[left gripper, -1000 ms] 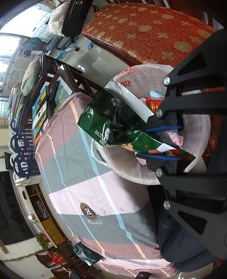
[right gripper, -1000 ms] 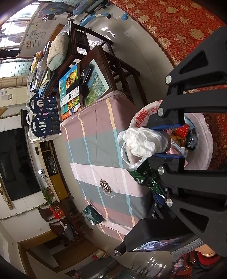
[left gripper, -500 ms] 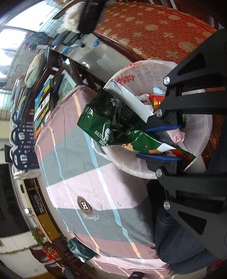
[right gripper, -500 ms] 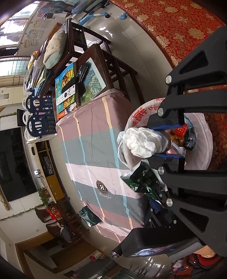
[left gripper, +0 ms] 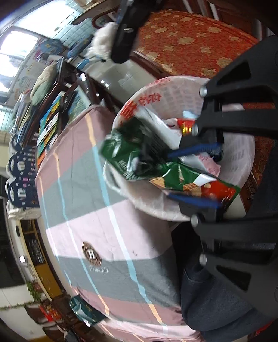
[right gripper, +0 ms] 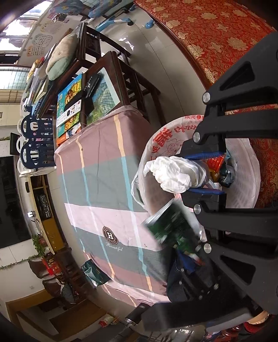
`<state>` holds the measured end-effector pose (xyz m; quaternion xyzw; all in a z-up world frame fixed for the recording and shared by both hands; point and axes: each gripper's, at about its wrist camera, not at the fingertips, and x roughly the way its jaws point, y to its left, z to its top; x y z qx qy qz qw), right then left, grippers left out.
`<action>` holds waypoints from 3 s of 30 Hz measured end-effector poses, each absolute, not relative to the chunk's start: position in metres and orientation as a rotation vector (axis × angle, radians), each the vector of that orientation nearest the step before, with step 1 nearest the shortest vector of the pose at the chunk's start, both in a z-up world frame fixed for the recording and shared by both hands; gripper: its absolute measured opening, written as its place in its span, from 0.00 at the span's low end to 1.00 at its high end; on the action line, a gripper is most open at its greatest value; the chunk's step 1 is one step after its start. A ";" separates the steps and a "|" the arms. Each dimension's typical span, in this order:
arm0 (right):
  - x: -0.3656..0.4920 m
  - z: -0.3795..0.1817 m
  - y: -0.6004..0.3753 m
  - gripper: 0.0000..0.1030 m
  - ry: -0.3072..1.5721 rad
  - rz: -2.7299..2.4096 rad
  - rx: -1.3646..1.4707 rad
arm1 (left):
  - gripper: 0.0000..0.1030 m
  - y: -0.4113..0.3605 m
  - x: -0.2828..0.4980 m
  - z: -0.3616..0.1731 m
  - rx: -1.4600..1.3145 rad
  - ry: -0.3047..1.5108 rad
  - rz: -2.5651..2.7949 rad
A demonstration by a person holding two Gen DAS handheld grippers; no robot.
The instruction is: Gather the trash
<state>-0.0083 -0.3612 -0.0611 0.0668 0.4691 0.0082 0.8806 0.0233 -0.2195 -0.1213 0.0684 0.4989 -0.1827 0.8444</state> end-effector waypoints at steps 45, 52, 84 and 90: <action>-0.044 0.021 -0.318 0.88 0.836 0.086 0.079 | 0.97 -0.104 -0.056 0.042 -0.003 0.642 0.050; -0.061 0.046 -0.299 0.96 0.758 0.058 0.031 | 0.97 -0.100 -0.064 0.040 0.025 0.689 0.050; -0.052 0.028 -0.290 0.96 0.800 0.030 -0.029 | 0.97 -0.084 -0.063 0.035 -0.027 0.712 0.044; -0.050 0.024 -0.290 0.96 0.812 0.028 -0.026 | 0.97 -0.085 -0.061 0.034 -0.026 0.722 0.039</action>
